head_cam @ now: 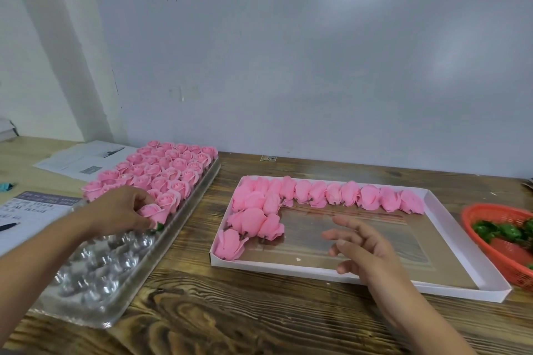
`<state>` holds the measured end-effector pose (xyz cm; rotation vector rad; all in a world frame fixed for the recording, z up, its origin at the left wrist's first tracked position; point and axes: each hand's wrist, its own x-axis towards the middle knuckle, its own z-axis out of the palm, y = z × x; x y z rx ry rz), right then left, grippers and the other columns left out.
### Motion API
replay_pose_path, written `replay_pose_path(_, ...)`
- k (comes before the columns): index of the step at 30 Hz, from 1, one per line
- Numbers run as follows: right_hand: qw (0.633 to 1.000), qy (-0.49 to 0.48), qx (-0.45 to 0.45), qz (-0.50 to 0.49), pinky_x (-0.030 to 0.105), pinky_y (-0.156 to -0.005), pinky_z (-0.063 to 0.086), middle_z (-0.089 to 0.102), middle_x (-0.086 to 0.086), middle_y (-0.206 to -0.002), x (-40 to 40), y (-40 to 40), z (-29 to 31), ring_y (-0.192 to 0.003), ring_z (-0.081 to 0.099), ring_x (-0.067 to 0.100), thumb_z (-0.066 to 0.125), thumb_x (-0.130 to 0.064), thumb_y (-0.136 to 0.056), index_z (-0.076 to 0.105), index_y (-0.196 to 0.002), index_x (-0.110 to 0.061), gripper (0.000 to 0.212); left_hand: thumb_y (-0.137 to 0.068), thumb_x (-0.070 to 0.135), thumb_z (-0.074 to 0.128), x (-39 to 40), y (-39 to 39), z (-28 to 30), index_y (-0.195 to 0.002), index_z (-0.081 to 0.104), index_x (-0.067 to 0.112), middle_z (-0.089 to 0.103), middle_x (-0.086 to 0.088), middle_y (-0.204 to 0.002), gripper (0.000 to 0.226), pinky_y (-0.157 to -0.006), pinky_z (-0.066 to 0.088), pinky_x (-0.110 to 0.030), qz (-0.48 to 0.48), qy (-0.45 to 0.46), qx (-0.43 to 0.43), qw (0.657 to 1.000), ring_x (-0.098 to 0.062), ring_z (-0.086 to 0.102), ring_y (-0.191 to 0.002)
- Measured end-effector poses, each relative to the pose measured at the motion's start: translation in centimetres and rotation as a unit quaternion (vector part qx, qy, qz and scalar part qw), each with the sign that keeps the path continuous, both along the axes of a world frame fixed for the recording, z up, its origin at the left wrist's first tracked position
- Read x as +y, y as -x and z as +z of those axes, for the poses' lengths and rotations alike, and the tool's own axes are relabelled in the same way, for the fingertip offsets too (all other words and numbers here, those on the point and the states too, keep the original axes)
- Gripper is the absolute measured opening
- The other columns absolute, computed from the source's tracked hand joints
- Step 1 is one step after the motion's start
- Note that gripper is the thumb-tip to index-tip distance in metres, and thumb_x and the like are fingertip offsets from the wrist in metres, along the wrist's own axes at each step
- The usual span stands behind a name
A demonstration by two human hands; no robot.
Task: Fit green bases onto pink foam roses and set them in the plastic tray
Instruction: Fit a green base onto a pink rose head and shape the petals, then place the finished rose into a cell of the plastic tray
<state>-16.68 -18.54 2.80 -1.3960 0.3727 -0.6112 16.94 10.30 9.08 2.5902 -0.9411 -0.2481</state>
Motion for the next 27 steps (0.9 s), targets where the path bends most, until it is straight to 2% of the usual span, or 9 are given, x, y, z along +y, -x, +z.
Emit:
replay_pose_path(5, 1.000, -0.002, 0.000, 0.001, 0.025, -0.055, 0.052, 0.074, 0.010, -0.102, 0.0, 0.0, 0.1, -0.074, 0.066, 0.015, 0.054, 0.006, -0.091, 0.063, -0.118, -0.017, 0.037, -0.077, 0.014, 0.085, 0.1, -0.4, 0.5, -0.080, 0.074, 0.011, 0.069, -0.008, -0.060, 0.012, -0.056, 0.051, -0.031, -0.010, -0.005, 0.027, 1.000, -0.010, 0.059, -0.049)
replay_pose_path(6, 1.000, -0.001, 0.000, 0.001, 0.025, -0.055, 0.052, 0.074, 0.010, -0.102, 0.0, 0.0, 0.0, -0.074, 0.066, 0.015, 0.054, 0.006, -0.091, 0.063, -0.119, -0.017, 0.037, -0.076, 0.013, 0.085, 0.0, -0.5, 0.6, -0.080, 0.074, 0.009, 0.068, -0.008, -0.059, 0.012, -0.056, 0.051, -0.030, -0.011, -0.009, 0.026, 1.000, -0.011, 0.059, -0.049)
replay_pose_path(9, 1.000, 0.002, 0.002, 0.000, 0.025, -0.055, 0.053, 0.073, 0.010, -0.102, 0.0, 0.0, 0.0, -0.074, 0.066, 0.015, 0.054, 0.005, -0.091, 0.062, -0.119, -0.017, 0.037, -0.076, 0.012, 0.084, -0.8, -0.3, 0.4, -0.083, 0.072, 0.011, 0.063, -0.001, -0.055, 0.015, -0.048, 0.043, -0.019, -0.014, -0.038, -0.003, 0.999, -0.005, 0.054, -0.045)
replay_pose_path(11, 1.000, 0.002, 0.003, 0.000, 0.025, -0.055, 0.052, 0.073, 0.010, -0.102, 0.0, 0.0, 0.0, -0.074, 0.065, 0.015, 0.054, 0.006, -0.091, 0.062, -0.120, -0.017, 0.037, -0.075, 0.011, 0.085, -1.5, 0.0, 0.1, -0.083, 0.070, 0.015, 0.061, 0.003, -0.061, 0.017, -0.050, 0.038, -0.016, -0.019, -0.067, -0.038, 0.997, -0.005, 0.052, -0.049)
replay_pose_path(15, 1.000, 0.006, 0.006, 0.000, 0.025, -0.056, 0.053, 0.074, 0.009, -0.101, 0.1, 0.0, 0.1, -0.074, 0.065, 0.014, 0.054, 0.006, -0.092, 0.062, -0.119, -0.017, 0.036, -0.073, 0.012, 0.085, -2.0, 0.0, 0.0, -0.083, 0.070, 0.022, 0.068, 0.003, -0.079, 0.021, -0.064, 0.045, -0.023, -0.029, -0.103, -0.076, 0.991, -0.011, 0.060, -0.071)
replay_pose_path(21, 1.000, 0.003, 0.005, -0.003, 0.025, -0.055, 0.051, 0.073, 0.011, -0.101, 0.3, -0.1, 0.1, -0.072, 0.063, 0.014, 0.053, 0.009, -0.091, 0.061, -0.119, -0.014, 0.037, -0.077, 0.004, 0.081, -1.8, -0.7, -0.9, -0.091, 0.068, 0.031, 0.069, 0.013, -0.092, 0.033, -0.081, 0.050, -0.027, -0.062, -0.124, -0.087, 0.987, -0.005, 0.062, -0.087)
replay_pose_path(24, 1.000, 0.003, 0.004, -0.003, 0.025, -0.055, 0.051, 0.073, 0.011, -0.100, 0.3, -0.1, 0.1, -0.072, 0.063, 0.014, 0.052, 0.009, -0.092, 0.061, -0.119, -0.014, 0.037, -0.080, 0.002, 0.077, -1.7, -1.2, -1.2, -0.093, 0.067, 0.036, 0.069, 0.017, -0.093, 0.038, -0.079, 0.049, -0.024, -0.089, -0.125, -0.109, 0.982, -0.001, 0.062, -0.087)
replay_pose_path(27, 1.000, 0.004, 0.006, -0.004, 0.025, -0.055, 0.051, 0.074, 0.011, -0.099, 0.3, -0.1, 0.1, -0.071, 0.063, 0.014, 0.052, 0.009, -0.092, 0.061, -0.119, -0.014, 0.036, -0.084, -0.003, 0.069, -1.6, -1.4, -1.2, -0.084, 0.063, 0.041, 0.073, 0.013, -0.088, 0.045, -0.077, 0.054, -0.023, -0.116, -0.123, -0.116, 0.979, 0.001, 0.065, -0.080)
